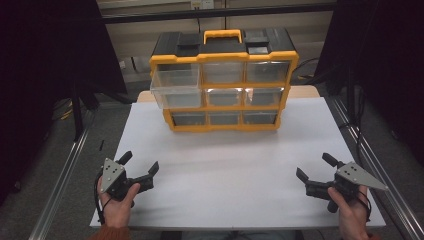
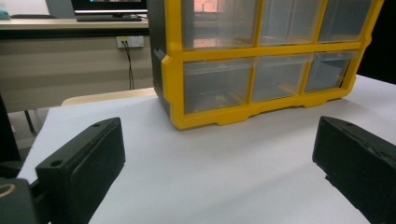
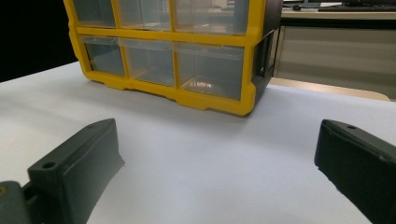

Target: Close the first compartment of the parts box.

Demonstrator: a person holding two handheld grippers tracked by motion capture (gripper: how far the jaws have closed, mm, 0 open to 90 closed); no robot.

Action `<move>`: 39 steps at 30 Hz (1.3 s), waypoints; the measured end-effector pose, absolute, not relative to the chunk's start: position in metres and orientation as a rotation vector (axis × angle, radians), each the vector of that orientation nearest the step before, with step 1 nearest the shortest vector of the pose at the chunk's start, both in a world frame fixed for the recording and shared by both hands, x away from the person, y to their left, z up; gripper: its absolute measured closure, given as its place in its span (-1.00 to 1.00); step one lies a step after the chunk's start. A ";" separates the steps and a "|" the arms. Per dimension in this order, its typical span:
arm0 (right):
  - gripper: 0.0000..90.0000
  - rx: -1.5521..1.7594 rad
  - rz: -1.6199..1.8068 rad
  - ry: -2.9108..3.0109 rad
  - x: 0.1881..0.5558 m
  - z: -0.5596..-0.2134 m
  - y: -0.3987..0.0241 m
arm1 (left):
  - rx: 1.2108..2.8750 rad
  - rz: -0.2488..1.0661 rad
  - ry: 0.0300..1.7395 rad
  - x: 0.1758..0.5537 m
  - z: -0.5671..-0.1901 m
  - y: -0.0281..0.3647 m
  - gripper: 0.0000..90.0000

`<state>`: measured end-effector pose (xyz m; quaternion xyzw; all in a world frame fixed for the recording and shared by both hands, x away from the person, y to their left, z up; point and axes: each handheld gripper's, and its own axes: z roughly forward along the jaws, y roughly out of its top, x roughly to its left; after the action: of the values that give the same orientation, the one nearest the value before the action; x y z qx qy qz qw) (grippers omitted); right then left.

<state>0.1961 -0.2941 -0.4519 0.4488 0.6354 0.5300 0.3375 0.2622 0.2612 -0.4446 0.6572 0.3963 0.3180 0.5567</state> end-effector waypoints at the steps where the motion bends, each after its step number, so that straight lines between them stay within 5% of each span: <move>1: -1.00 1.169 1.382 1.656 0.196 -0.452 -0.294 | 1.548 0.755 0.935 0.262 -0.445 0.260 -0.94; 19: -1.00 1.150 1.370 1.678 0.195 -0.451 -0.293 | 1.544 0.608 1.007 0.259 -0.431 0.252 -0.90; 39: -1.00 1.135 1.380 1.684 0.196 -0.451 -0.291 | 1.570 0.559 0.808 0.246 -0.403 0.236 -0.91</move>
<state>0.1958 -0.2909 -0.4512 0.4355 0.6458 0.5292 0.3365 0.2460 0.2356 -0.4031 0.6777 0.3488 0.2411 0.6009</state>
